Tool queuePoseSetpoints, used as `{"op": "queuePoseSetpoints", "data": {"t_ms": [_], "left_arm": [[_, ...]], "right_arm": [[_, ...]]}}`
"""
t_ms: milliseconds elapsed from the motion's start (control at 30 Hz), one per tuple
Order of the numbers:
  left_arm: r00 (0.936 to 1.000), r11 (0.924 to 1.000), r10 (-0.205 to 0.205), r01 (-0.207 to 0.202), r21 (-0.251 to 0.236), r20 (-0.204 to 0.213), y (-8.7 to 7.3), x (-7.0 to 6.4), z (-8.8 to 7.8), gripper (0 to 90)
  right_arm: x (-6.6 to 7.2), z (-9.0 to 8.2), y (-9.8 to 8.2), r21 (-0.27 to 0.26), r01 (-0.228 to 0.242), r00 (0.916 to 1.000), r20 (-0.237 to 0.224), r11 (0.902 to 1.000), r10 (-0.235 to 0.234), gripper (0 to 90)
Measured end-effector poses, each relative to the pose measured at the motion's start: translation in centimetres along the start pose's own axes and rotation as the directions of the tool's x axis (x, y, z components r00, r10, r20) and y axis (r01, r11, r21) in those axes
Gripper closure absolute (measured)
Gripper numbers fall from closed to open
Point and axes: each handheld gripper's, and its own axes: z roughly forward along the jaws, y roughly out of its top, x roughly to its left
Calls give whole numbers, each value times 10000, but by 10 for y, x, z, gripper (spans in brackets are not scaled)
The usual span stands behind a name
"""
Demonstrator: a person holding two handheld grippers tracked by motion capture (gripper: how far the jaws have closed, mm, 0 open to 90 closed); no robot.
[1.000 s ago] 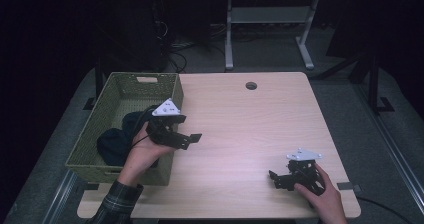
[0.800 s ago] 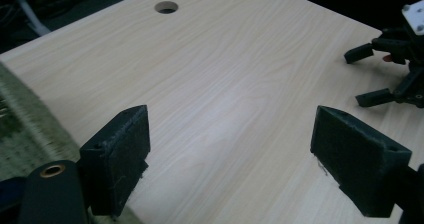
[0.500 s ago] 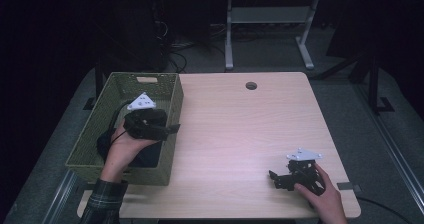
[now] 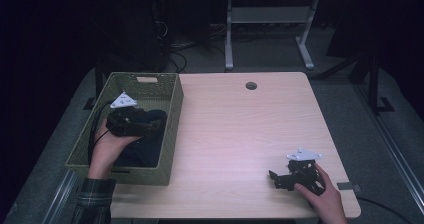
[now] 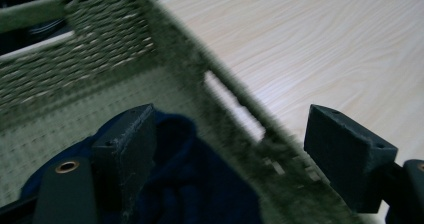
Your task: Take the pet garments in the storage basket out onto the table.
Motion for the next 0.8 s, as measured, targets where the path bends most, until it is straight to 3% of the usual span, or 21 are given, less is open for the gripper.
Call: {"op": "queuePoseSetpoints", "data": {"t_ms": [133,400,600,800], "left_arm": [[9989,9993,-120,136,346,-455,-8,11,3,206],[9967,9922,-285,374,1187,-756,-24,26,13,229],[9972,9809,-270,398,1902,-693,-33,33,23,242],[9975,9636,-122,302,2658,-691,-42,34,36,241]], "right_arm": [[0,0,0,-9,22,10000,3,10000,-22,0],[0,0,0,-6,23,10000,5,10000,-23,0],[0,0,0,-8,28,10000,5,10000,-28,0],[0,0,0,-7,21,10000,5,10000,-21,0]]}}
